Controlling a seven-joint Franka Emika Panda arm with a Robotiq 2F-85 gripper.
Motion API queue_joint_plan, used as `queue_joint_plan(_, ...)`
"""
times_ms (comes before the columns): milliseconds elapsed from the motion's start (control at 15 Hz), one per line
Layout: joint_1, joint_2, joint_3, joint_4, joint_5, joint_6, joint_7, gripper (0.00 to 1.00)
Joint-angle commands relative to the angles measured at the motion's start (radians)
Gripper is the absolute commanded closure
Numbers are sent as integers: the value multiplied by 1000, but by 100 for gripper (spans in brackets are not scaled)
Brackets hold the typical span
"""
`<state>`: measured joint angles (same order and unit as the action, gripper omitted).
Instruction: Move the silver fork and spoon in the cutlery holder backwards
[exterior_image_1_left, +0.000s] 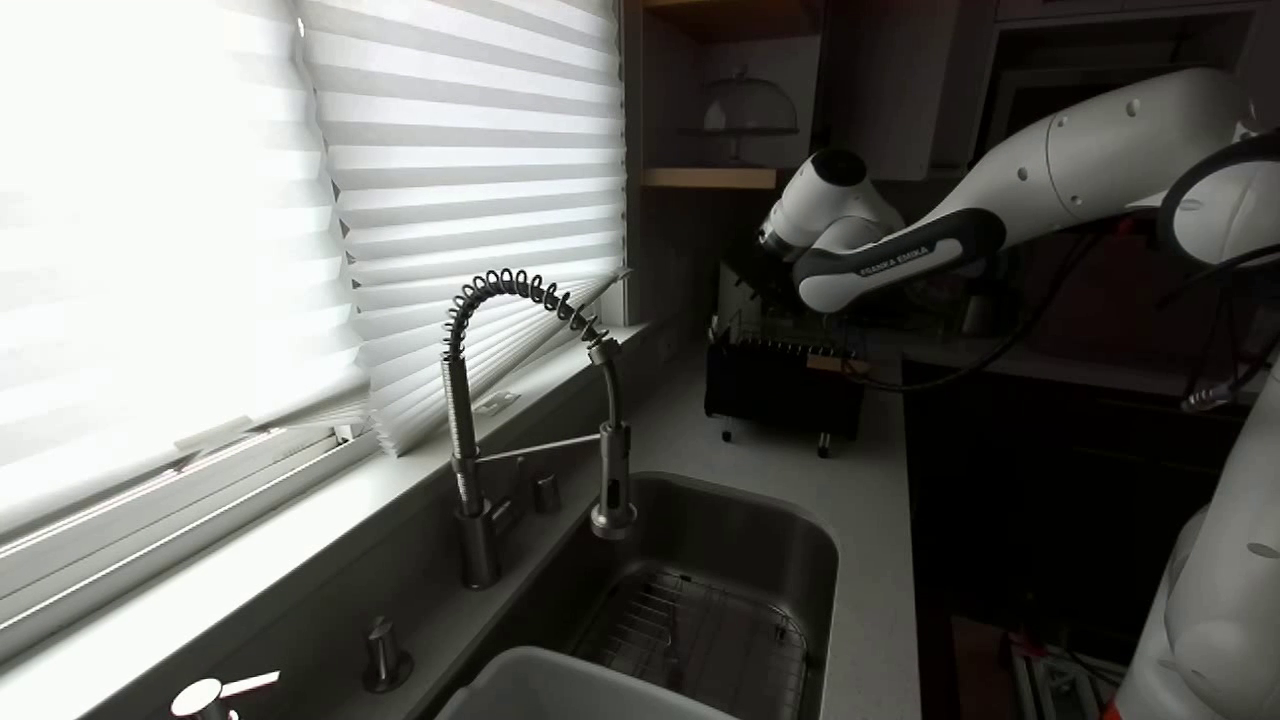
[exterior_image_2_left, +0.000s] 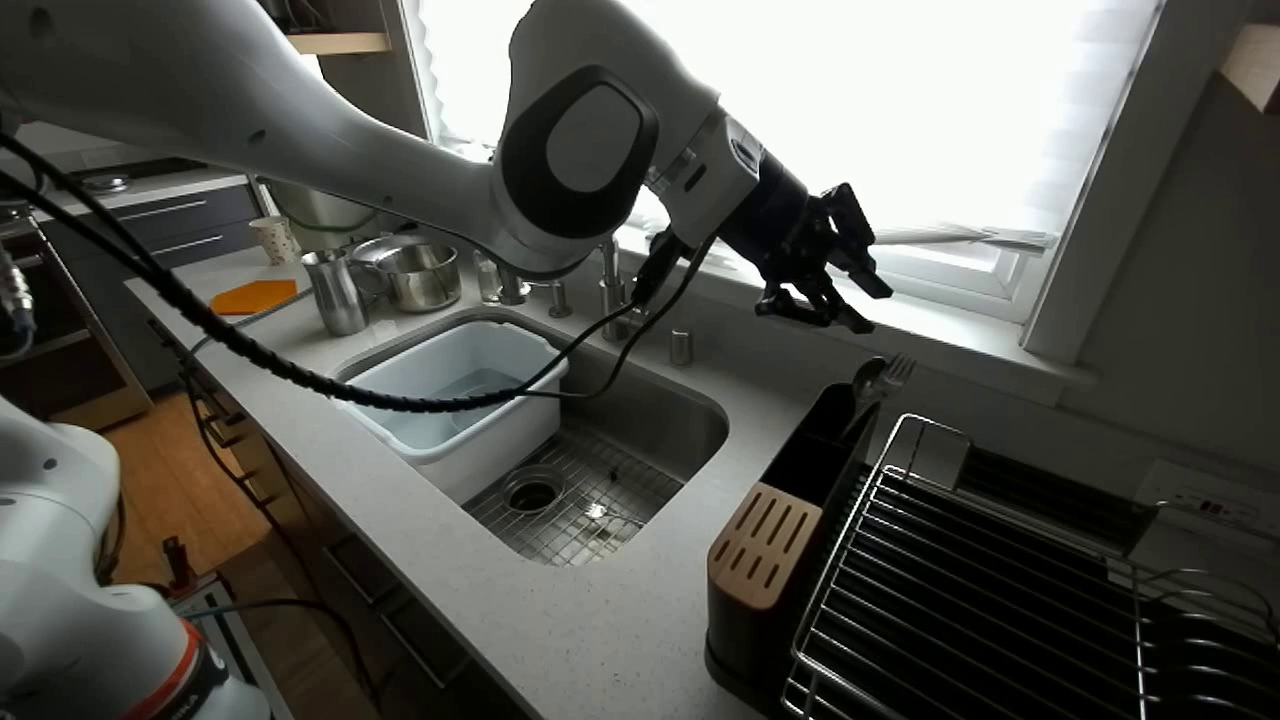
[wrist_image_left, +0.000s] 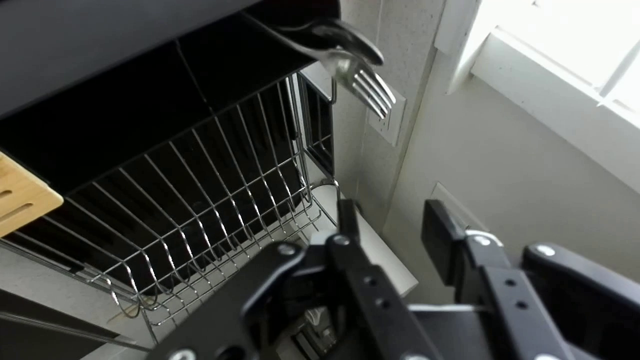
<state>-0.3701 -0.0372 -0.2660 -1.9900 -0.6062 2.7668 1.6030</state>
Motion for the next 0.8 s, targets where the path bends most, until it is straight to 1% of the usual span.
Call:
queue_joint_plan(0,3,-18,-1,-18,16,2,-52,29)
queue_joint_plan(200,9,-36,1,-30,53,-5,-136,5)
queue_joint_plan(267,11,-43,1,-34,68,-8,-170,1)
queue_joint_plan(533,24,-77,0,-47,121,-34,-361,0)
queue_joint_plan(733,39,-109,-3,-61,167,-77,-533,0)
